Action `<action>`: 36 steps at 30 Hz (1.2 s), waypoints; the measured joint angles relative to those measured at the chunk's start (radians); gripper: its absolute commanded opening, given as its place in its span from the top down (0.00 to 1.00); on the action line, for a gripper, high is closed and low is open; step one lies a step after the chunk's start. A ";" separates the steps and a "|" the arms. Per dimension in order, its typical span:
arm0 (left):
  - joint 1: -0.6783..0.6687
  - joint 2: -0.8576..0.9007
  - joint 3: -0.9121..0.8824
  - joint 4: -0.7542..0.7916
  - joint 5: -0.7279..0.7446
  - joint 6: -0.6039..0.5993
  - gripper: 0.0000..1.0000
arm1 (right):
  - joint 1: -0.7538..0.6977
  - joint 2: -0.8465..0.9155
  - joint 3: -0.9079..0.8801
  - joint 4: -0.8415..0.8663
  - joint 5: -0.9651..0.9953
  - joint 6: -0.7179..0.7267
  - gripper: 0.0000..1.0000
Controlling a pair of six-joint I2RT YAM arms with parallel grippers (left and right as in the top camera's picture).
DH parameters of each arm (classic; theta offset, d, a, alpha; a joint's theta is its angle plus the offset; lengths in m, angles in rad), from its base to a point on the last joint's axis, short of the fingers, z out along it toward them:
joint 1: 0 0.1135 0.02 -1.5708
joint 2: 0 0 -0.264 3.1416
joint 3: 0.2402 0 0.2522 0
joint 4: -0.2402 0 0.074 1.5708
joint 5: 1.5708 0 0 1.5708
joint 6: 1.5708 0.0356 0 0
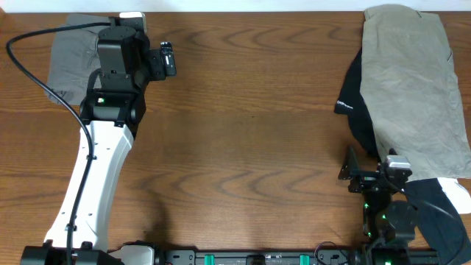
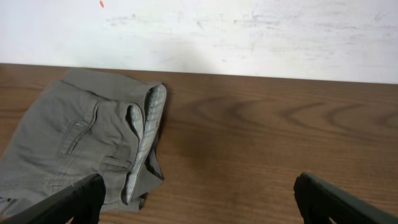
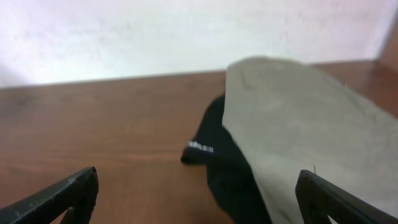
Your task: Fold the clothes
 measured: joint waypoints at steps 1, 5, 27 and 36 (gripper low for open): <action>0.000 0.000 0.000 0.000 0.000 0.000 0.02 | 0.000 -0.016 0.000 0.002 0.000 -0.001 0.01; 0.000 0.000 0.000 0.000 0.000 0.000 0.02 | 0.000 -0.031 0.000 0.000 -0.001 -0.005 0.01; 0.000 0.000 0.000 0.000 0.000 0.000 0.02 | 0.000 -0.031 0.000 0.000 -0.001 -0.008 0.01; 0.000 0.000 0.000 -0.036 0.000 0.000 0.02 | 0.000 -0.031 0.000 0.000 -0.001 -0.008 0.01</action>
